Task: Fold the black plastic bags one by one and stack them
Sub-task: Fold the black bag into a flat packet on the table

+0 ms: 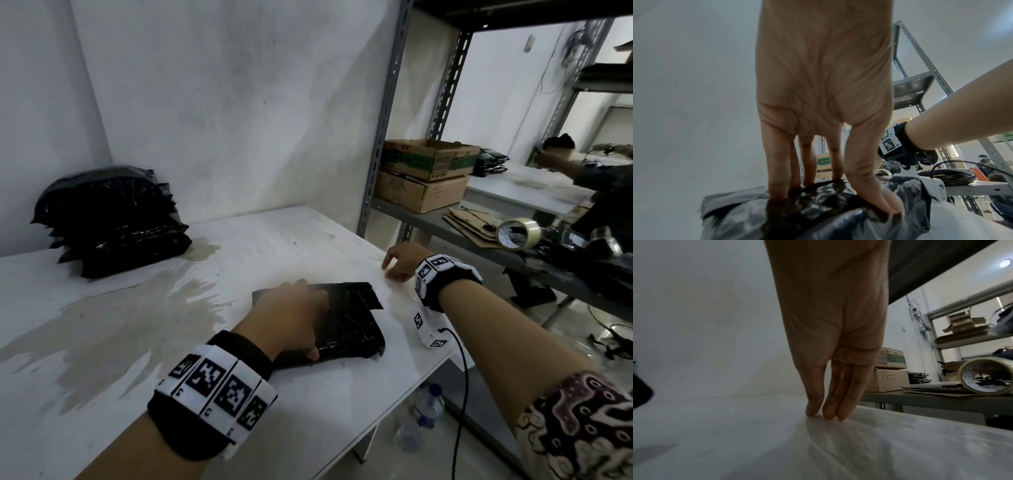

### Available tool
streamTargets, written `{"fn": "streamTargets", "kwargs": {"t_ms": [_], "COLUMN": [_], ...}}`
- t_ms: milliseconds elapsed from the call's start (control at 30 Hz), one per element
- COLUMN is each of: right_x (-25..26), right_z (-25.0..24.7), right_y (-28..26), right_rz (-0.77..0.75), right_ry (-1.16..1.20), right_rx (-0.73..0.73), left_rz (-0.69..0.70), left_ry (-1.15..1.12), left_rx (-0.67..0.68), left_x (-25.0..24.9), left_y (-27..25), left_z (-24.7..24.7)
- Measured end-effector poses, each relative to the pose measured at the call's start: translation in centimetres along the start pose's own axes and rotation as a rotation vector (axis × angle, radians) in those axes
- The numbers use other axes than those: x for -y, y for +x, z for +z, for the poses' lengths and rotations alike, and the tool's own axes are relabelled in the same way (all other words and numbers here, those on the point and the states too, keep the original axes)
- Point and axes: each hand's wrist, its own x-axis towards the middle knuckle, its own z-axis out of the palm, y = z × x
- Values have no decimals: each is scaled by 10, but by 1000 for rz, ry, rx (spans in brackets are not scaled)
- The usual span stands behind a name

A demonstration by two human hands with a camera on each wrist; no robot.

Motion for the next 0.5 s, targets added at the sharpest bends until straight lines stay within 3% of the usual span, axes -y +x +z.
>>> {"fn": "streamTargets", "kwargs": {"t_ms": [500], "right_x": [-11], "right_z": [0], "right_y": [13], "right_rz": [-27], "right_ry": [101], "right_rx": [-4], "left_rz": [-8], "left_ry": [1], "left_rx": [17], "left_x": [0], "left_y": [7], "left_z": [-1]}}
